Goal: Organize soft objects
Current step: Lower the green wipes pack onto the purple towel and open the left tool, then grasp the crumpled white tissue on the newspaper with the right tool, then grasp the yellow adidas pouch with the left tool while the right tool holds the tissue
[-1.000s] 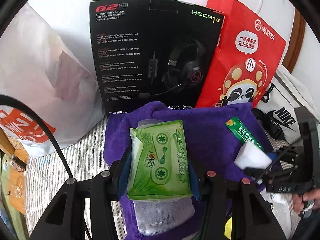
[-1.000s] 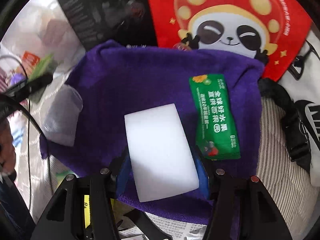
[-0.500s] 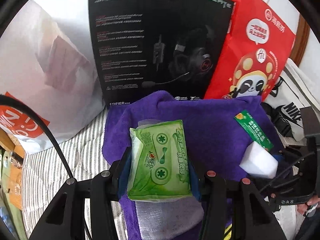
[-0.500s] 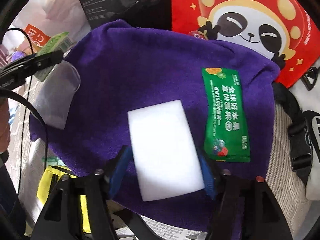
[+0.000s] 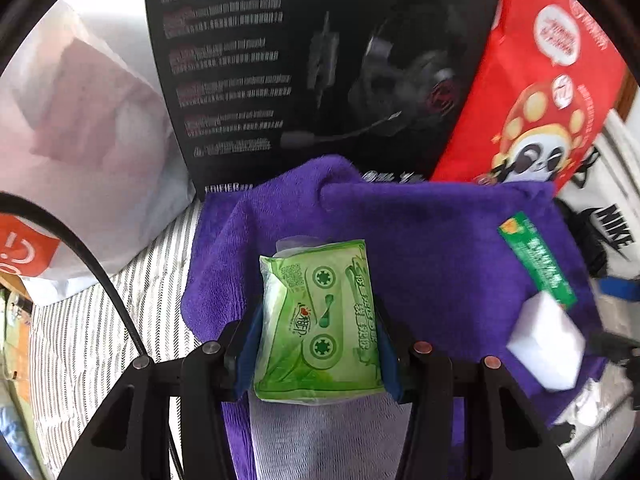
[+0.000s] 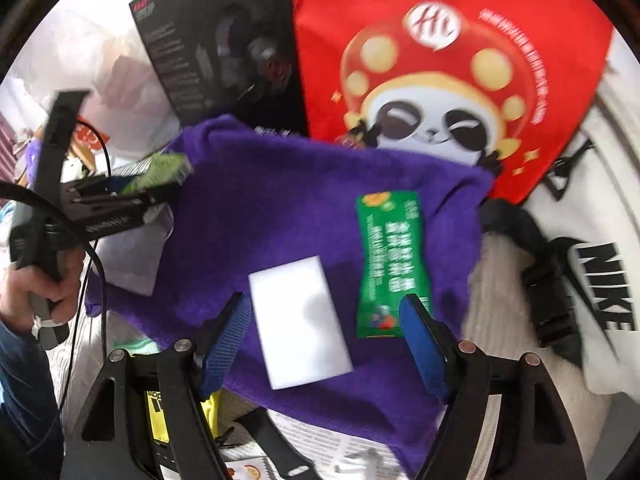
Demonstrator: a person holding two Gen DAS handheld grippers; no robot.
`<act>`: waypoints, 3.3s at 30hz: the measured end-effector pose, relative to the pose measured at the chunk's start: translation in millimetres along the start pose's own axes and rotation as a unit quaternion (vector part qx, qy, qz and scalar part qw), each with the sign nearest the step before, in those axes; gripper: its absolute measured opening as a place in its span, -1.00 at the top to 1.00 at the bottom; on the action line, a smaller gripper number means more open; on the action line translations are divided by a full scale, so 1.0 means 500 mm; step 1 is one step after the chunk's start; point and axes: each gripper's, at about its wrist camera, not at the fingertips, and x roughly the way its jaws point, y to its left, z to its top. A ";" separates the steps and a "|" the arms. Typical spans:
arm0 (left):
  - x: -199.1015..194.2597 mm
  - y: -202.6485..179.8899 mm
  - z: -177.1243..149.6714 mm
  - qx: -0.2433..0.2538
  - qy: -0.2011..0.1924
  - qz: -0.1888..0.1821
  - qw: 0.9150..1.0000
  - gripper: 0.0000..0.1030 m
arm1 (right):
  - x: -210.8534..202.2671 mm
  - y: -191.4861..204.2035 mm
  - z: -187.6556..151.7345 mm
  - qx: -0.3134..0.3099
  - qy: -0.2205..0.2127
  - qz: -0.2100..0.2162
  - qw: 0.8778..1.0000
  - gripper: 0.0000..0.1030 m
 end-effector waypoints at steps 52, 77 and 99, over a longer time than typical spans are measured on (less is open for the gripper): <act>-0.158 -0.115 -0.178 0.047 0.024 -0.004 0.999 -0.36 | -0.167 0.001 -0.122 0.041 -0.040 -0.018 0.998 -0.48; -0.212 -0.129 -0.321 0.030 0.031 -0.058 0.997 -0.36 | -0.068 -0.062 -0.337 0.056 -0.009 -0.096 0.994 0.49; -0.106 -0.154 -0.286 -0.010 0.055 -0.134 0.989 0.07 | -0.115 -0.035 -0.365 0.089 -0.025 -0.031 0.995 0.56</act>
